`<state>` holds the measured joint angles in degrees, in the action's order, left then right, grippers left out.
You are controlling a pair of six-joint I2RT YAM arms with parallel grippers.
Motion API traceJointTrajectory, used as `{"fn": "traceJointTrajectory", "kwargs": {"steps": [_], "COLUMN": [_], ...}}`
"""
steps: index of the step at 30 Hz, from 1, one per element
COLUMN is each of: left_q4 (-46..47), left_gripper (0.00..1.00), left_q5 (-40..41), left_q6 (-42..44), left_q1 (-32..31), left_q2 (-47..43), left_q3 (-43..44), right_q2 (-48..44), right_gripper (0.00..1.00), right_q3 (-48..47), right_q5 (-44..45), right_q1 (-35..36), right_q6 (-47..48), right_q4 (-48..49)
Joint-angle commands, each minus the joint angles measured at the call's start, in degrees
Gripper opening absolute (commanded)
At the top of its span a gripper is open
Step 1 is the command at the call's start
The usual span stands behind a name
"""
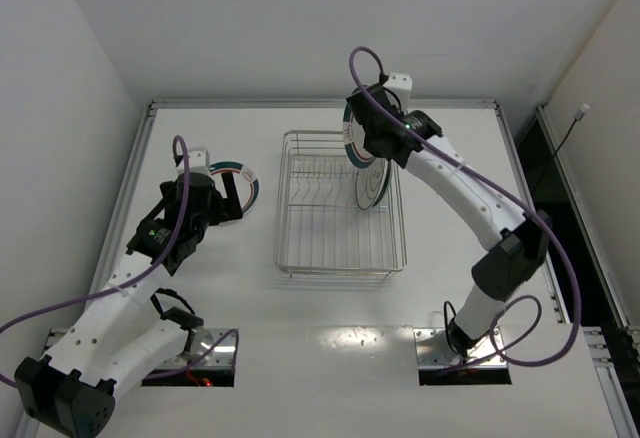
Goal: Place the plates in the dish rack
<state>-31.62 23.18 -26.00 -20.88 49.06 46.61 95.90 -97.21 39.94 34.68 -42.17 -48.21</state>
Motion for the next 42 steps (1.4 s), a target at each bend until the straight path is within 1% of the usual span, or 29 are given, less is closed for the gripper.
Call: {"fn": "traceJointTrajectory", "kwargs": {"steps": [1,3,6,7,11,16,17,22,27,31,34,35,38,42], "left_q4": [0.85,0.85,0.85,0.85,0.85,0.85,0.85,0.85,0.85,0.85,0.85,0.85,0.85,0.85], "left_gripper": [0.99,0.99,0.99,0.99,0.99,0.99,0.99,0.99,0.99,0.99,0.99,0.99,0.99,0.99], "left_q5": [0.29,0.29,0.29,0.29,0.29,0.29,0.29,0.29,0.29,0.29,0.29,0.29,0.29,0.29], "left_q6": [-0.10,-0.10,-0.10,-0.10,-0.10,-0.10,-0.10,-0.10,-0.10,-0.10,-0.10,-0.10,-0.10,-0.10], "left_q1": [0.67,0.67,0.67,0.67,0.67,0.67,0.67,0.67,0.67,0.67,0.67,0.67,0.67,0.67], "left_q2": [-1.16,-1.16,-1.68,-1.68,-1.68,-2.21,-2.21,-2.74,-2.74,-3.27,-3.27,-3.27,-3.27,-3.27], "left_q3": [0.41,0.41,0.41,0.41,0.41,0.41,0.41,0.41,0.41,0.41,0.41,0.41,0.41,0.41], "right_q2": [4.64,6.14,6.76,7.46,10.36,11.59,12.20,15.45,17.39,17.92,17.92,17.40,14.94,10.11], "right_gripper": [0.00,0.00,0.00,0.00,0.00,0.00,0.00,0.00,0.00,0.00,0.00,0.00,0.00,0.00], "right_q3": [-6.67,-9.47,-11.59,-12.38,-16.43,-15.12,-15.12,-19.67,-19.69,-17.32,-15.12,-14.51,-9.77,0.85], "right_q5": [5.74,8.20,9.53,10.58,11.21,11.21,12.60,13.67,13.67,13.14,11.04,9.03,3.66,-3.89], "right_q1": [0.57,1.71,2.23,2.24,2.76,4.08,4.69,4.70,5.23,5.23,5.23,5.23,5.75,5.75], "right_q6": [1.39,1.39,3.23,3.24,3.94,3.24,3.24,3.24,3.24,2.72,2.71,2.01,1.40,0.34], "right_q4": [-3.99,-6.71,-6.73,-8.47,-12.61,-13.76,-14.37,-18.05,-18.68,-18.68,-17.28,-16.75,-12.28,-2.98]}}
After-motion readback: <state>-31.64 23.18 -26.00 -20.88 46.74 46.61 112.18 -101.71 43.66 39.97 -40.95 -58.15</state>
